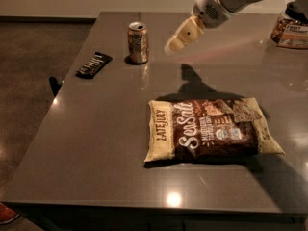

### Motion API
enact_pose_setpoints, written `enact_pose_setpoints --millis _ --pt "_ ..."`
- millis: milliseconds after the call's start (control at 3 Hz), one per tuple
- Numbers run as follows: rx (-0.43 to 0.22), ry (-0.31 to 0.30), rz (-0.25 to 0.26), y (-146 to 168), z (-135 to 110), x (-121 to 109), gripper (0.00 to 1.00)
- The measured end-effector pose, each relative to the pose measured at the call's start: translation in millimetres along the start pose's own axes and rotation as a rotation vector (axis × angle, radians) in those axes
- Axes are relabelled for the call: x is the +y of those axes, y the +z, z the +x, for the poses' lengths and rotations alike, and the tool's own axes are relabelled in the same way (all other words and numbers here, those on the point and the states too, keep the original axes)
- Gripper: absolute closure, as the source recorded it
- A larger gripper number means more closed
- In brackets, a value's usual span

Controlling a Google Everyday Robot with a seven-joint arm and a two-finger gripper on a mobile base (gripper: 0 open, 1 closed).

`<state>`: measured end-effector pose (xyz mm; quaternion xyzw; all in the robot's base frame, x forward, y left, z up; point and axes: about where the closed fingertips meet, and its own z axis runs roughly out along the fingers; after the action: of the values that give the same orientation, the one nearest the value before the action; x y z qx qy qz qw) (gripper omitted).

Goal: Knock orange can over

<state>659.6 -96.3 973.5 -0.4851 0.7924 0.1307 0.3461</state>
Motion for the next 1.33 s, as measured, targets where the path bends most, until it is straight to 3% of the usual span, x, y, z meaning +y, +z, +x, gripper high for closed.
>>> enact_pose_setpoints --millis 333,667,1000,1333 --pt "-0.070 0.050 0.035 47 -45 -5 0.00" --pt "-0.073 0.070 0.078 79 -64 -9 0.00" --pt "-0.038 0.109 0.129 126 -71 -22 0.00" --pt "-0.024 0.132 0.132 148 -70 -30 0.00"
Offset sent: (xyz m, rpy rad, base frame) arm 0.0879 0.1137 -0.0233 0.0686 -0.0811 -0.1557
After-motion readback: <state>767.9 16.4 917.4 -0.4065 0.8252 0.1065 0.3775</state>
